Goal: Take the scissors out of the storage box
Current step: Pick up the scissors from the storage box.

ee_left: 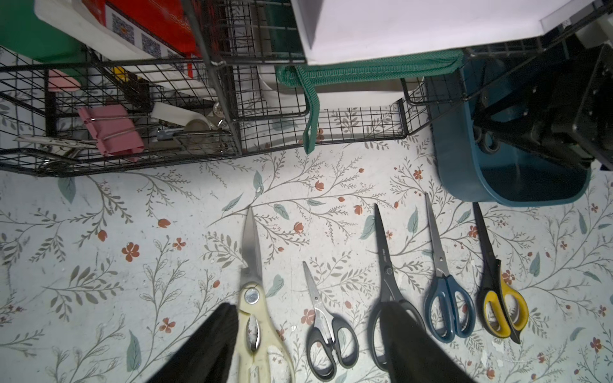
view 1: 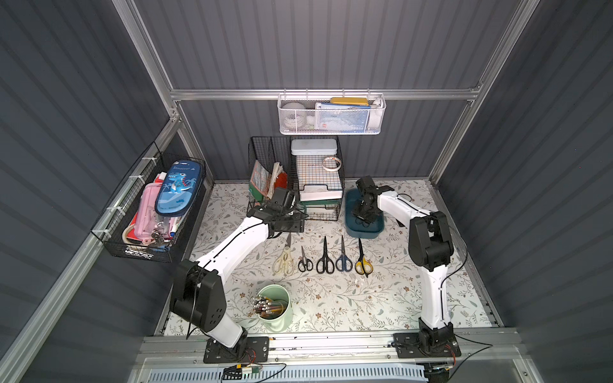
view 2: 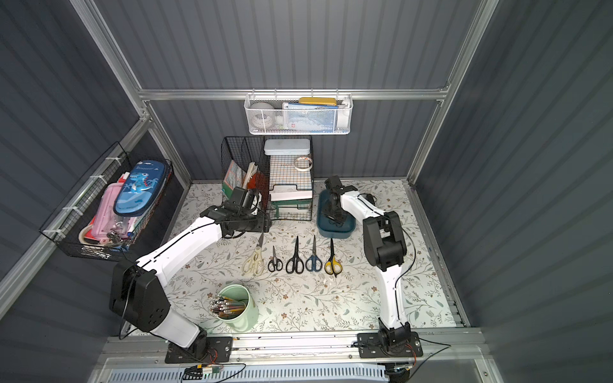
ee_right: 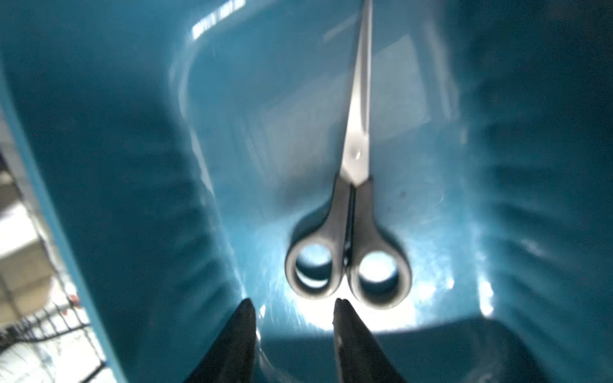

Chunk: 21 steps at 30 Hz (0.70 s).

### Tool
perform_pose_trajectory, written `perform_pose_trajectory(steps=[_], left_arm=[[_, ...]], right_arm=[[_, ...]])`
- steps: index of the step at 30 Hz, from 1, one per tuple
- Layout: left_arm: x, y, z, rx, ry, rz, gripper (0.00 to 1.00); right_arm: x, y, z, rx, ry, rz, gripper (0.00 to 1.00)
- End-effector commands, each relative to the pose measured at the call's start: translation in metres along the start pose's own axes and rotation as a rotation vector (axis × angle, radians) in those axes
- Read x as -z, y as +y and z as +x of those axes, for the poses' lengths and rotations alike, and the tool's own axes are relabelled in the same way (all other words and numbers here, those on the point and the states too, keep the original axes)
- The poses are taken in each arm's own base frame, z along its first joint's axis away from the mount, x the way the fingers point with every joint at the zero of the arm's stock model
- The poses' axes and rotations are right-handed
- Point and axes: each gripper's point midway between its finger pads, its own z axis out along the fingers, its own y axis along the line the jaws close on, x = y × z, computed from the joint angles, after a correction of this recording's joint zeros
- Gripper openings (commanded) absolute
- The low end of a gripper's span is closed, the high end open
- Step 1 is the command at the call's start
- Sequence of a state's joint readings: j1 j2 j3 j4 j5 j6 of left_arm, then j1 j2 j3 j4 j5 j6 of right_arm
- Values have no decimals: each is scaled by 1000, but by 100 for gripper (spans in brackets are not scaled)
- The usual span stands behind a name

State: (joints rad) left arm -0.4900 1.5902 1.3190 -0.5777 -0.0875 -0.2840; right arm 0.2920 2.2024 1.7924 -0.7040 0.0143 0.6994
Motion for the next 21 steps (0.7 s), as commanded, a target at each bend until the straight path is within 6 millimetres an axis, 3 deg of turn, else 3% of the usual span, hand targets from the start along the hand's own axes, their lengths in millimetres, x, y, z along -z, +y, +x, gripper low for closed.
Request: perform_pose_trajectory(steps=[1,18,21], left_arm=[[9,4,0,-6,-14,-8,73],[8,6,-5,-8,-20,-4,73],[10,9,-6,-8,-23,-14,73]], right_arm=[[-19,-25,7,-48,59,85,43],[-53,-66,7,-19,167,183,36],[-60,-65,2,25,183,167,33]])
